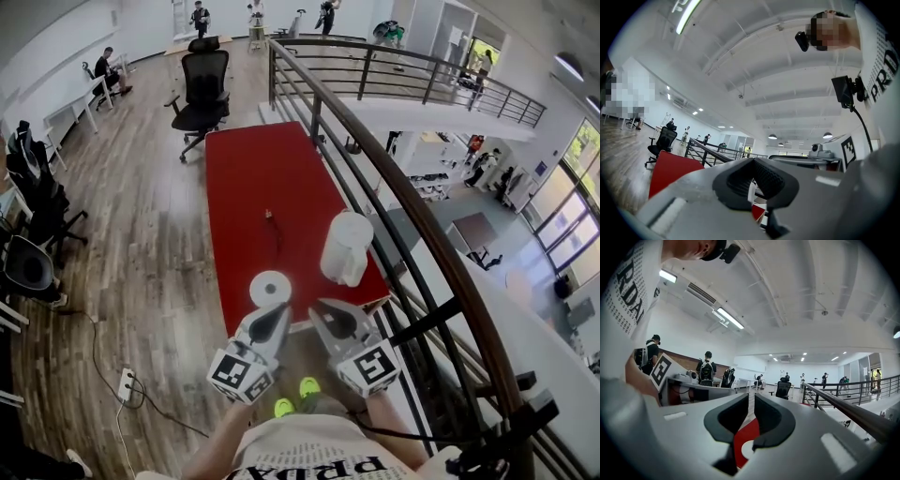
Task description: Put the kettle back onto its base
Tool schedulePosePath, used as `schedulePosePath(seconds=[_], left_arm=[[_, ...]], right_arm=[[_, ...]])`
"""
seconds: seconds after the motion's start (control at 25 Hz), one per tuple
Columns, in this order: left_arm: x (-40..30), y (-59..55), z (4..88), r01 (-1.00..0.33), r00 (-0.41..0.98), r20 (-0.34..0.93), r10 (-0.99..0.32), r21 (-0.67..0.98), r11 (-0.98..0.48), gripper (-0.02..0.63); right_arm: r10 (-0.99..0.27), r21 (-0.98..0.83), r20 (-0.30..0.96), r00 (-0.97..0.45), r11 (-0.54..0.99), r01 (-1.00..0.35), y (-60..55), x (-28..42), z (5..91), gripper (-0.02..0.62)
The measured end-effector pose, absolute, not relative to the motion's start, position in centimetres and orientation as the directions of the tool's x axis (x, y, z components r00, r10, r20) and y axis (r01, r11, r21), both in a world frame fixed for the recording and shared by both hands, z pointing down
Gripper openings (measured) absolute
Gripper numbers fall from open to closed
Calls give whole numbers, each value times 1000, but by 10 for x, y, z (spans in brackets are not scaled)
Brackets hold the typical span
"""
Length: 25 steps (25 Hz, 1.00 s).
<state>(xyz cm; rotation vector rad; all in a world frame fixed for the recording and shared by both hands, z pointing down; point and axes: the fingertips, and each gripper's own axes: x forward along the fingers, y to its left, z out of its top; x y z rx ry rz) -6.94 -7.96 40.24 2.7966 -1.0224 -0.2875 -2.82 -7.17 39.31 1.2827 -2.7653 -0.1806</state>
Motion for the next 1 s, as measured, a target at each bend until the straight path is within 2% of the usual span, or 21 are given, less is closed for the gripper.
schedulePosePath(seconds=[0.28, 0.8, 1.0], left_arm=[[-58, -105, 399, -637, 740, -120, -661, 189, -747, -9], [-3, -153, 404, -644, 734, -120, -668, 188, -741, -9], [8, -162, 424, -647, 733, -97, -673, 204, -735, -9]], right_arm=[[-766, 141, 31, -642, 639, -756, -98, -14, 392, 77], [-739, 165, 65, -670, 671, -723, -142, 24, 393, 77], [-766, 158, 111, -633, 643, -749, -153, 40, 413, 78]])
